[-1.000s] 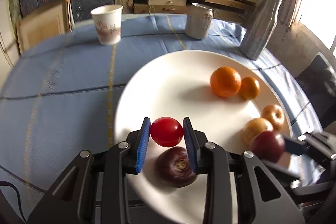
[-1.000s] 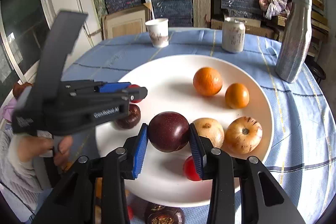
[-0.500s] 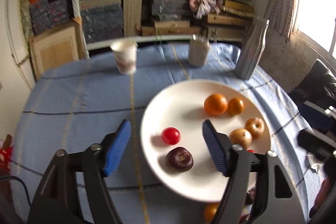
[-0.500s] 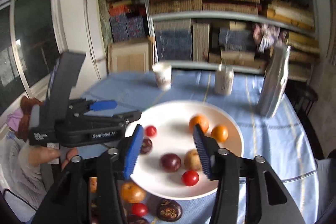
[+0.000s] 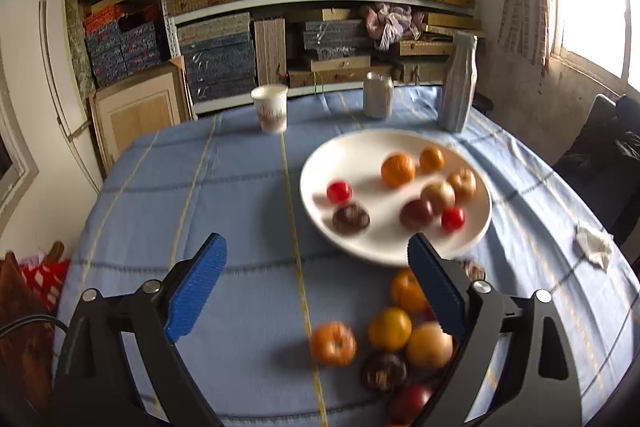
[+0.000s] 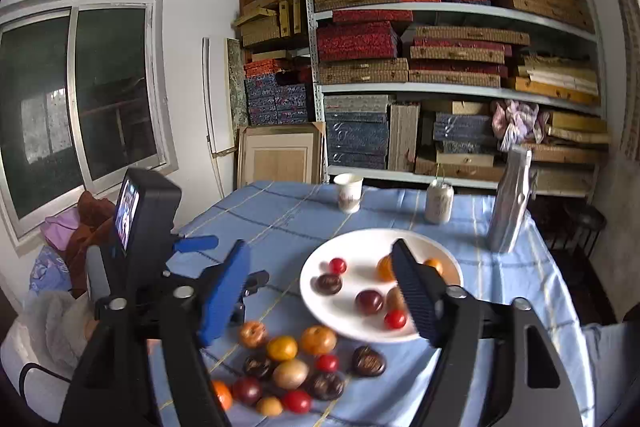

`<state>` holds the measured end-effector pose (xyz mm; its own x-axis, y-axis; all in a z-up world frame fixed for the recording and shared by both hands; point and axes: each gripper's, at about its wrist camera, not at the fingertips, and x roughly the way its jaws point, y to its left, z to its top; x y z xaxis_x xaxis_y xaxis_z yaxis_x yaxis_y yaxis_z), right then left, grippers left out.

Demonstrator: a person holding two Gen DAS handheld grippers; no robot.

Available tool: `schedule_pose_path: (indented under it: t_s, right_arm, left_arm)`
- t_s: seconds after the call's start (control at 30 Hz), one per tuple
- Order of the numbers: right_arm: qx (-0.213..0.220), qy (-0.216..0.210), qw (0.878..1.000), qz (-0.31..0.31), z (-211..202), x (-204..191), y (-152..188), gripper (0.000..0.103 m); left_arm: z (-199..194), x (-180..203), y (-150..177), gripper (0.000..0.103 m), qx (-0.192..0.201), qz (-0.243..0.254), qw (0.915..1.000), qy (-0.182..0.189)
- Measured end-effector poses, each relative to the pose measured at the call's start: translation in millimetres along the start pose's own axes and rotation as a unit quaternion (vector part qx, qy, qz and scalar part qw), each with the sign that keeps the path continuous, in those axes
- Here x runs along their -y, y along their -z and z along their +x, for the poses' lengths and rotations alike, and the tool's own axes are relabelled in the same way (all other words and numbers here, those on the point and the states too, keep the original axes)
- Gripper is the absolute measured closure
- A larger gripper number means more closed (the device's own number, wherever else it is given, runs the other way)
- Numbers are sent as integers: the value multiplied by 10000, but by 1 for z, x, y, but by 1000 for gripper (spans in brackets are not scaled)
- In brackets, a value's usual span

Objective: Organize fruits
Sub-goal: 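Withdraw both open grippers from the plate back to the fruit pile, then grasp the red-orange apple with the left gripper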

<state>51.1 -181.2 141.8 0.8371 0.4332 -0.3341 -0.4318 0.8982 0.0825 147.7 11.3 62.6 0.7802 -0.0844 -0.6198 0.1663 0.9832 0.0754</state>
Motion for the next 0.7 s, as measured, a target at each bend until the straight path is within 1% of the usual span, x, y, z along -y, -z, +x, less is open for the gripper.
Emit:
schedule_pose_path:
  t_s: [0.03, 0.13, 0.23, 0.3, 0.37, 0.43, 0.53, 0.7]
  right_arm:
    - [14, 8, 10000, 91, 0, 1, 9, 17]
    - [12, 42, 9996, 271, 5, 7, 31, 9]
    - [-189, 70, 9986, 485, 20, 17, 57, 9]
    - [-369, 3, 9972, 655, 30, 23, 71, 9]
    - [-616, -19, 9943, 867, 41, 33, 83, 9]
    - [-750, -16, 9917, 1042, 46, 40, 89, 9]
    - [-709, -22, 9903, 1193, 45, 48, 90, 9]
    - [-683, 16, 9916, 1097, 45, 45, 91, 9]
  left_arm:
    - [1, -1, 11, 11, -37, -57, 10000, -27]
    - [8, -4, 34, 9, -110, -165, 9997, -113]
    - [21, -10, 53, 9, -291, -248, 9991, -206]
    - [30, -13, 59, 9, -398, -285, 9984, -279]
    - [36, -16, 62, 9, -460, -359, 9980, -253]
    - [39, -17, 65, 9, -499, -356, 9977, -278]
    - [45, -16, 68, 9, -564, -310, 9974, -321]
    - [57, -5, 73, 9, -763, -61, 9964, -354]
